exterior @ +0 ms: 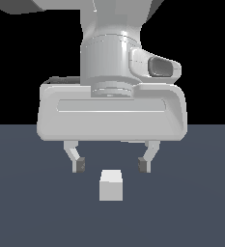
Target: Plug the charger into the wall socket.
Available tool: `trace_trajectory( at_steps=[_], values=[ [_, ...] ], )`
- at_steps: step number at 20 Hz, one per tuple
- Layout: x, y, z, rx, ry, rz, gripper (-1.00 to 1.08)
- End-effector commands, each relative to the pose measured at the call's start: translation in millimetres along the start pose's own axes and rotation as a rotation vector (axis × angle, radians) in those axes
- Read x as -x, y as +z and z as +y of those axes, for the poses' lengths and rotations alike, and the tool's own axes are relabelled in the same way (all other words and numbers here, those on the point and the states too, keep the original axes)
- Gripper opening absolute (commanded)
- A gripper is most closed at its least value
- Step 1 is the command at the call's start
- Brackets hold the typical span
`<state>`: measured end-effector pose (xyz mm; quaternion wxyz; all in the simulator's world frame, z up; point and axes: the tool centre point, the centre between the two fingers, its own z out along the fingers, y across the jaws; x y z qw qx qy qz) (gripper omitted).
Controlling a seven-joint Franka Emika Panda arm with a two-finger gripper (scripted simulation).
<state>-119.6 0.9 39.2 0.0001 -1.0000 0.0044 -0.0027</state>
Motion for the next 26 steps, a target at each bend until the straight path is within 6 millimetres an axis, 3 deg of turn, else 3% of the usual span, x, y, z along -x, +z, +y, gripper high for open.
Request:
trace_trajectory(
  at_steps=[1,9,10,26],
  values=[
    [1,12,0,0.000,0.000,0.000,1.00],
    [0,27,0,0.000,0.000,0.000,1.00],
    [0,27,0,0.000,0.000,0.000,-1.00],
    [-5,20,4,0.000,0.016,0.000,-1.00]
  ],
)
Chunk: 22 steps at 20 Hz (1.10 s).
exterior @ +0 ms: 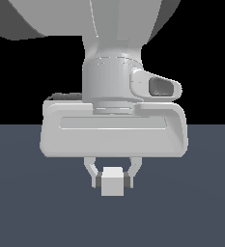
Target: Plug the charger into the wall socket.
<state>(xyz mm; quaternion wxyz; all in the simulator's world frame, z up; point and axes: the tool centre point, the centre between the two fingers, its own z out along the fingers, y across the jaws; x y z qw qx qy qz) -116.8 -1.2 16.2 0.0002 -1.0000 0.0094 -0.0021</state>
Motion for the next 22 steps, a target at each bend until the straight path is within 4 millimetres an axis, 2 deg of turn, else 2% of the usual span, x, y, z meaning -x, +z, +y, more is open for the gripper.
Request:
trace_trajectory(
  at_steps=[1,6,15,22],
  values=[
    [-5,-6,3,0.000,0.012,0.001,-1.00],
    [-21,-24,13,-0.001,0.056,0.001,-1.00],
    [-59,-70,42,0.000,0.166,0.001,-1.00],
    [-73,-86,55,0.001,0.207,0.001,-1.00]
  ],
)
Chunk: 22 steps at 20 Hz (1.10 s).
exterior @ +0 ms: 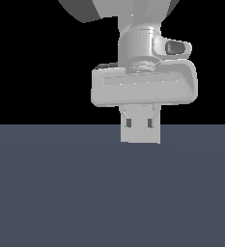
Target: Plug the charger into the wall socket.
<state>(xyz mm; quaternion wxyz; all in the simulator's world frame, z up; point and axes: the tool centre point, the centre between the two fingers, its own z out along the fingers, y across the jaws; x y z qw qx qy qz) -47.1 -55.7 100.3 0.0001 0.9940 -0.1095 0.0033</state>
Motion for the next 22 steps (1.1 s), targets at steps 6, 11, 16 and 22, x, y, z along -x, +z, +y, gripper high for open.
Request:
trace_trajectory(
  at_steps=[6,11,16,22],
  values=[
    [-2,-1,1,0.001,0.003,-0.001,-1.00],
    [-1,0,1,0.001,0.002,-0.001,-1.00],
    [-4,0,0,0.001,0.002,-0.002,-1.00],
    [-20,1,1,0.001,0.002,-0.002,-1.00]
  ],
)
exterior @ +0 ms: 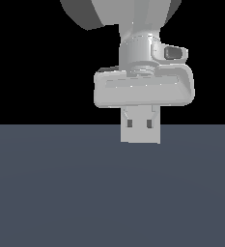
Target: Plug the charger into the wall socket.
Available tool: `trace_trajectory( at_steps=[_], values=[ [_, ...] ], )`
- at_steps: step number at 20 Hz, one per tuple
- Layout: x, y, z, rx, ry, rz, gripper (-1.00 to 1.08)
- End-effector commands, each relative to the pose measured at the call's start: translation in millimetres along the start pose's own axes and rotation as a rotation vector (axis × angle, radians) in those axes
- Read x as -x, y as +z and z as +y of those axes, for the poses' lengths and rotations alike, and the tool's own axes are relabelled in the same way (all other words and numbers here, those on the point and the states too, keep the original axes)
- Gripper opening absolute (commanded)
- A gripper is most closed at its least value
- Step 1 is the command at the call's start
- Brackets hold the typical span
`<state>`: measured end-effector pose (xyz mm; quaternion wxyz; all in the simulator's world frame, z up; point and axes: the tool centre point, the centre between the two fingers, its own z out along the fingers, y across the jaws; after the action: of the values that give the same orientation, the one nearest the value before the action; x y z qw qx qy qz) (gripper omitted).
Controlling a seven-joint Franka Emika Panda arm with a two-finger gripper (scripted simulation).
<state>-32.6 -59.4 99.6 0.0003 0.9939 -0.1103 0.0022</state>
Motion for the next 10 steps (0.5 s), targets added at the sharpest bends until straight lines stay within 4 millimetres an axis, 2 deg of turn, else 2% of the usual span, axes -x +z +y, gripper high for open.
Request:
trace_trajectory(
  at_steps=[1,10],
  values=[
    [-9,0,0,0.000,0.000,0.000,-1.00],
    [-34,0,0,0.000,0.000,0.001,-1.00]
  ],
)
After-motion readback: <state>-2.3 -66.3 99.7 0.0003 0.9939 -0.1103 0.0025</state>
